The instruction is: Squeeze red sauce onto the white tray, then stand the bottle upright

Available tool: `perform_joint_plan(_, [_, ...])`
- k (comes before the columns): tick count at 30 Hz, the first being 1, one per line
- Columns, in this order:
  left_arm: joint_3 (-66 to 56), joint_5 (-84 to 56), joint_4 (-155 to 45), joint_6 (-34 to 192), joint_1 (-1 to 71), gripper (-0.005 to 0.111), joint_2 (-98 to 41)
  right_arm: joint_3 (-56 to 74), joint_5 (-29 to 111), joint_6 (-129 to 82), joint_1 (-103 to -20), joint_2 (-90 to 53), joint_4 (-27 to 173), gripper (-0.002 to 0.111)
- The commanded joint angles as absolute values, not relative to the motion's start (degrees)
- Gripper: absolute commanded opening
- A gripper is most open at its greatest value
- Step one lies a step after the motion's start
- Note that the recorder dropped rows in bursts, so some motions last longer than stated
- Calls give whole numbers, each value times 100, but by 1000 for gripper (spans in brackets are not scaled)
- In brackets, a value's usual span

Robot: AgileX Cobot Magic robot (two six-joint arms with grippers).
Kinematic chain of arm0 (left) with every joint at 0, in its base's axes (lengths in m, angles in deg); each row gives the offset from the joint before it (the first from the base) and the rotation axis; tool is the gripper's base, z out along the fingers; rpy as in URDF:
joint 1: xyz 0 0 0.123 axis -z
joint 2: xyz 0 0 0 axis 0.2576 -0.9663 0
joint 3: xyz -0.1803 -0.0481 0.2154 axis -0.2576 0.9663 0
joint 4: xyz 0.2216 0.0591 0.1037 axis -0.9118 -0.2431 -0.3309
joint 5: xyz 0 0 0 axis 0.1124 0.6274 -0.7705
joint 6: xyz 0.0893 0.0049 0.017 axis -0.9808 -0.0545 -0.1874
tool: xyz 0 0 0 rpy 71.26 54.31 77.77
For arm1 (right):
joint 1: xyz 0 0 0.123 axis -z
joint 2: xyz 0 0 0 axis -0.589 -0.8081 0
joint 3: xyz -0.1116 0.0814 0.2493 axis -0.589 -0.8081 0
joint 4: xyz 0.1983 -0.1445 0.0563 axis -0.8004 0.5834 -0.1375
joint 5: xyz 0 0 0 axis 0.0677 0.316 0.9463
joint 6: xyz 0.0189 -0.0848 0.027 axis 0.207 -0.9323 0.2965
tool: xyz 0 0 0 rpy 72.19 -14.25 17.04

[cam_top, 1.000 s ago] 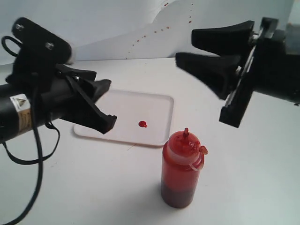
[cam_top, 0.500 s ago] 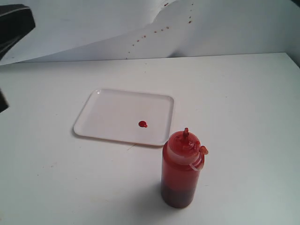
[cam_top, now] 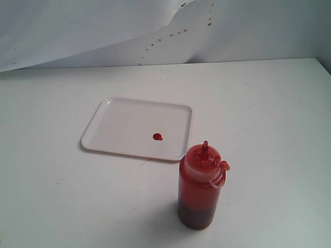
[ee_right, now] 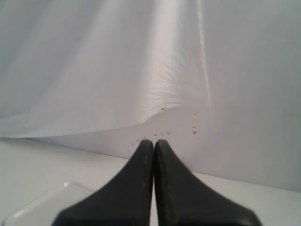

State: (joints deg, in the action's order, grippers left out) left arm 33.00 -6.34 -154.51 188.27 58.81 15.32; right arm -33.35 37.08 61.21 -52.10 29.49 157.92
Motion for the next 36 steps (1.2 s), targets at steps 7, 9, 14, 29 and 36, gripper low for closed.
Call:
perform_joint_plan(7, [3361, -652, -15428, 18925, 5882, 0, 1691, -3431, 4137, 6176, -5207, 3050, 15462, 0])
perform_joint_plan(9, [3361, -652, -15428, 18925, 5882, 0, 1691, -3431, 4137, 6176, -5207, 3050, 15462, 0])
perform_joint_plan(14, [3361, -652, -15428, 18925, 5882, 0, 1691, -3431, 4137, 6176, -5207, 3050, 15462, 0])
perform_joint_plan(29, [4599, -2101, -15210, 19593, 2897, 0, 3837, -3431, 4169, 6176, -5207, 3050, 15463, 0])
perform_joint_plan(36, [4599, -2293, -14502, 19849, 2014, 0, 4131, -3431, 4169, 6176, -5207, 3050, 15463, 0])
